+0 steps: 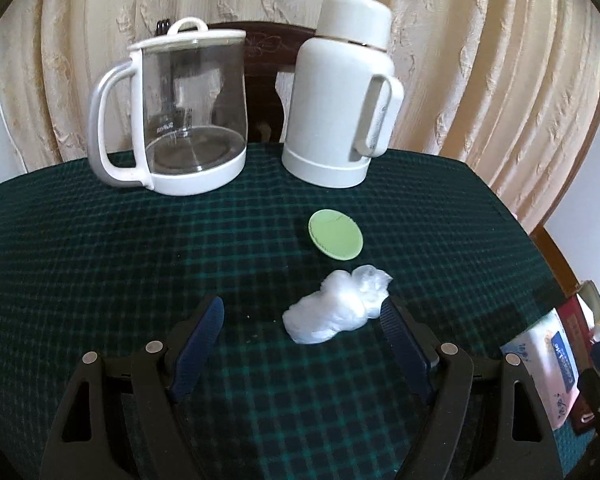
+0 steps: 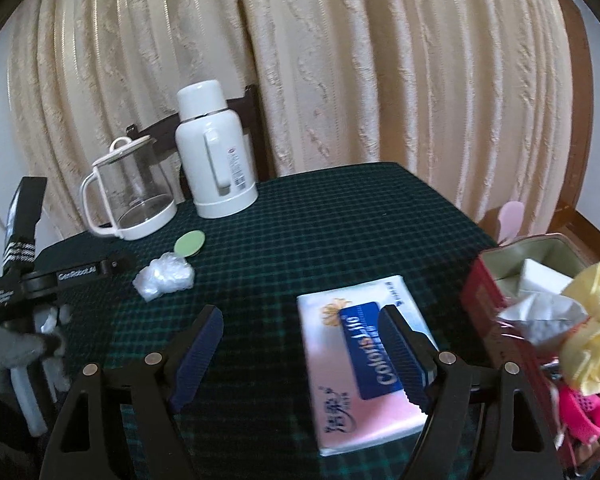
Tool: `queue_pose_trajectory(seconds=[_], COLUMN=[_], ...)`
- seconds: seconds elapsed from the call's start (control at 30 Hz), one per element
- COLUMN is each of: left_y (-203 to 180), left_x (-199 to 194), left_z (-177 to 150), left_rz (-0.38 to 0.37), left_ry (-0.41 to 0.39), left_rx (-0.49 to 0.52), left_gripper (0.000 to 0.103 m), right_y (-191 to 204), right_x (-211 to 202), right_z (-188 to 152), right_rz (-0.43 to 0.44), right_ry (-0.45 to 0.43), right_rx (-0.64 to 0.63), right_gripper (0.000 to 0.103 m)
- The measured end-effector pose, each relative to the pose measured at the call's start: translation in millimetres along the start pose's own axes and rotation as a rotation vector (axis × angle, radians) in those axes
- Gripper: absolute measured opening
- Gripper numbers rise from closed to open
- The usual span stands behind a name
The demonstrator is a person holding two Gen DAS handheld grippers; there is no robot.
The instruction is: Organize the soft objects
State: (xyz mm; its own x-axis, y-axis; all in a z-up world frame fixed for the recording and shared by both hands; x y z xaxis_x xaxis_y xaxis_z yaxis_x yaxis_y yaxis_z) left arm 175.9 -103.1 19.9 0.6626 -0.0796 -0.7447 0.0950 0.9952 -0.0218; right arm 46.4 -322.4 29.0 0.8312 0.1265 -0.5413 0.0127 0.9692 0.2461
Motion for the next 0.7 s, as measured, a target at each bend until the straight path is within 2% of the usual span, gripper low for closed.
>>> queue_pose_trajectory(seconds=[0.4,0.7], left_y=[-33.9,-36.3], left_x=[25.7,50.0], left_z=[-2.3,-6.5], left_rz=[-0.042,-0.05], left_ry=[0.043,0.071], left_rx=[0.092,0.078], left_gripper=[0.084,0.084], right_y=[10.1,15.5], right_x=[10.5,22.6], right_z=[-1.7,2.1], right_rz=[0.027,0.048], right_ry=[0.027,0.054], right_rx=[-0.017,-0.004], right_gripper=[0.084,0.084])
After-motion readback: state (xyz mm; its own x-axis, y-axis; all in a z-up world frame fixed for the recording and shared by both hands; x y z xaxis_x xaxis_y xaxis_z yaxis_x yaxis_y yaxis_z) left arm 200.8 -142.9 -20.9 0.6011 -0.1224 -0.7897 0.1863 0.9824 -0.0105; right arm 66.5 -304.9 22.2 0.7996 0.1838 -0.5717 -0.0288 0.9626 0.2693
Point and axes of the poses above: each gripper's, at about its wrist camera, not at the fingertips, and x roughly the way its jaws point, y to its left, z to its top, the point moved 9 cm from there along x, roughly the way its jaws point, and after that the axes turned 10 degrees about z, right-handed, at the moved point
